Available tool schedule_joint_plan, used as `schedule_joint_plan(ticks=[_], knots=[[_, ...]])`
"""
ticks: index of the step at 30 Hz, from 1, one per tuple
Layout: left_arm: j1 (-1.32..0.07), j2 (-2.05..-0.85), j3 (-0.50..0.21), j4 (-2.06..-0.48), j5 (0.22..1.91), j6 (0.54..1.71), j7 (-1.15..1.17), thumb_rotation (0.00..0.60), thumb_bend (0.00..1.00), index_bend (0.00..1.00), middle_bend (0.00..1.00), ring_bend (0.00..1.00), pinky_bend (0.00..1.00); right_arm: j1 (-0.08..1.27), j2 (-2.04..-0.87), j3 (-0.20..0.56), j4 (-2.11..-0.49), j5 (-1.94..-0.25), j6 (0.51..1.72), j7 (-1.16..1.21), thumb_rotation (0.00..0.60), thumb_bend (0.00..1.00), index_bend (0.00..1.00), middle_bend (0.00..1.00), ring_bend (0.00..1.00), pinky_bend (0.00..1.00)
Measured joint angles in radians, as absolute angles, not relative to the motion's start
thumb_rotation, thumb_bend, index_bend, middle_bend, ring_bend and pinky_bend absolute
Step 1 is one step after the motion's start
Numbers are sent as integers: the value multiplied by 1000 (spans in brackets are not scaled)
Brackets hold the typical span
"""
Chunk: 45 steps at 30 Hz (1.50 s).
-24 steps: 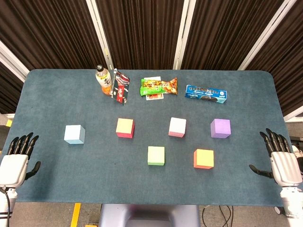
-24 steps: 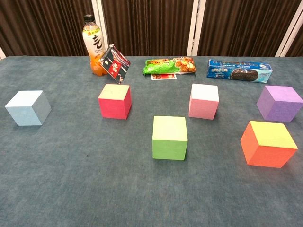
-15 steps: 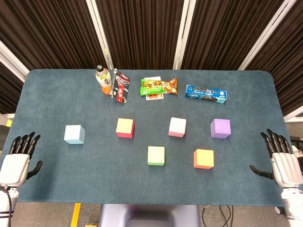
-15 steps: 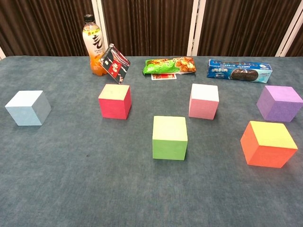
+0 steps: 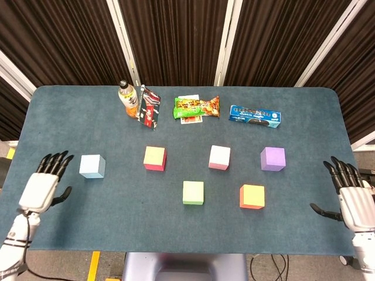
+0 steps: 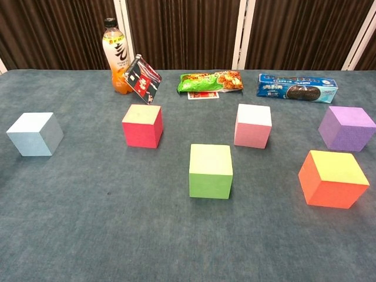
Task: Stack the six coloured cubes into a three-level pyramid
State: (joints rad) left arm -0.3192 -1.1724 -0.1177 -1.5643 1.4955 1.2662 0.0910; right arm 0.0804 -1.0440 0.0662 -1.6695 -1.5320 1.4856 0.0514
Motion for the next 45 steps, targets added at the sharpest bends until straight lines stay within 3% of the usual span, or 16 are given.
schedule_joint_plan(ticks=[13,23,40,45], knots=[[-609,-1218,-214,-1583,1416,922,63,600,359,29,34,34,68,110,-1034,78,-1689,-1529,1452,30,600,37,0,0,0,0],[-771,-1359,-226,-1473,1233,714,160,600,353,0,0,0,58,124,-1039,81,-1673,-1508,1425,41,600,36,0,0,0,0],[-937,-1528,-240,-1286,1004,598,204,600,351,0,2,0,60,129,-1050,79,-1635,-1478,1401,65,600,36,0,0,0,0],[-968,-1567,-242,-1230,974,590,198,600,350,61,114,84,99,132,-1055,80,-1623,-1470,1394,74,600,36,0,0,0,0]])
